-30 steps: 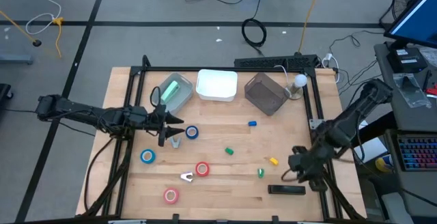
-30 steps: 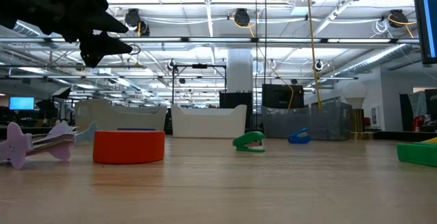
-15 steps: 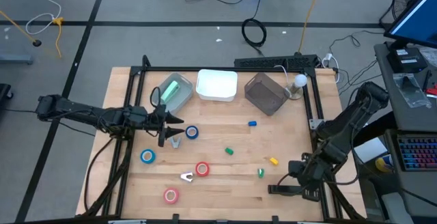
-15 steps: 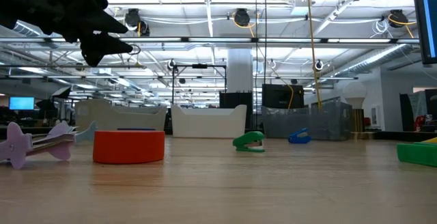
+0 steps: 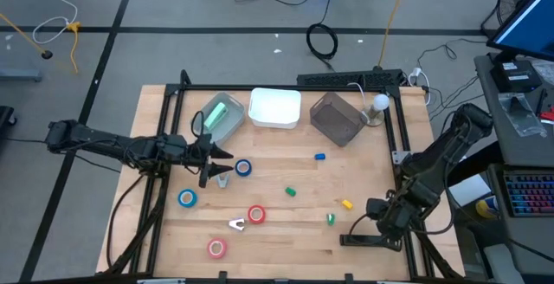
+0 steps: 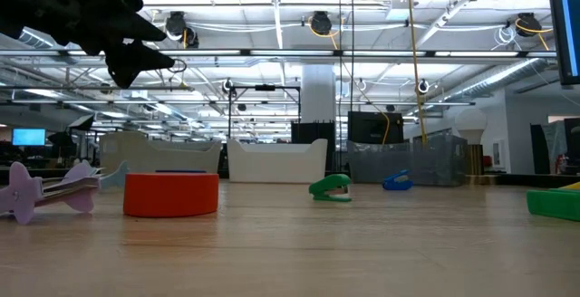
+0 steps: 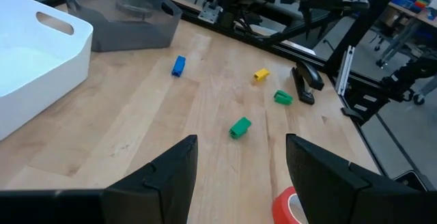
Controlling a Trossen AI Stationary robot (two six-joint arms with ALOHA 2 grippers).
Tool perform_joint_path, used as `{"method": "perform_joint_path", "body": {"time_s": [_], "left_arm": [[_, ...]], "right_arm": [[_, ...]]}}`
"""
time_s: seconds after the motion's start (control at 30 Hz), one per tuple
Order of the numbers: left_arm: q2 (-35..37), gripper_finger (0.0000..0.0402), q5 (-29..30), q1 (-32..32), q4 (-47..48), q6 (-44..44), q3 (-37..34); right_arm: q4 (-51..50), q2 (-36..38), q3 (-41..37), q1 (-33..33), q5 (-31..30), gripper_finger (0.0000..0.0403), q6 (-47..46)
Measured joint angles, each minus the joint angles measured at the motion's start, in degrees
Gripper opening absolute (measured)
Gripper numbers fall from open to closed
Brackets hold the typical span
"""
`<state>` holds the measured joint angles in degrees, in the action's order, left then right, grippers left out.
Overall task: Pick and place Stapler, Stapler remover, tape
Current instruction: Put the black stapler into the gray bin
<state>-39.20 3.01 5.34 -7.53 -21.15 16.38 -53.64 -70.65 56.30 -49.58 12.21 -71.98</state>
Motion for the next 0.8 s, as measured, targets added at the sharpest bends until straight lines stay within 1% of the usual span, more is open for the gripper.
{"method": "perform_joint_path", "body": {"time_s": [0.1,0.17,0.23,0.3,0.43,0.6,0.8], "left_arm": [[0.0,0.0223,0.0,0.0,0.0,0.3,0.0],[0.0,0.0223,0.0,0.0,0.0,0.3,0.0],[0.0,0.0223,0.0,0.0,0.0,0.5,0.0],[0.0,0.0223,0.0,0.0,0.0,0.5,0.0],[0.0,0.0223,0.0,0.0,0.0,0.5,0.0],[0.0,0.0223,0.0,0.0,0.0,0.5,0.0],[0.0,0.0223,0.0,0.0,0.0,0.5,0.0]], "right_arm": [[4.7,0.0,-1.9,0.0,0.4,0.0175,0.0],[8.2,0.0,-3.3,0.0,2.6,0.0201,0.0],[11.8,0.0,-4.8,0.0,4.5,0.0219,0.0],[13.7,0.0,-6.4,0.0,4.7,0.023,-1.3],[14.7,0.0,-8.9,0.0,4.5,0.0234,-2.8],[16.0,0.0,-11.6,0.0,4.4,0.0222,-3.9],[23.9,0.0,-14.8,0.0,4.3,0.0211,-4.5]]}}
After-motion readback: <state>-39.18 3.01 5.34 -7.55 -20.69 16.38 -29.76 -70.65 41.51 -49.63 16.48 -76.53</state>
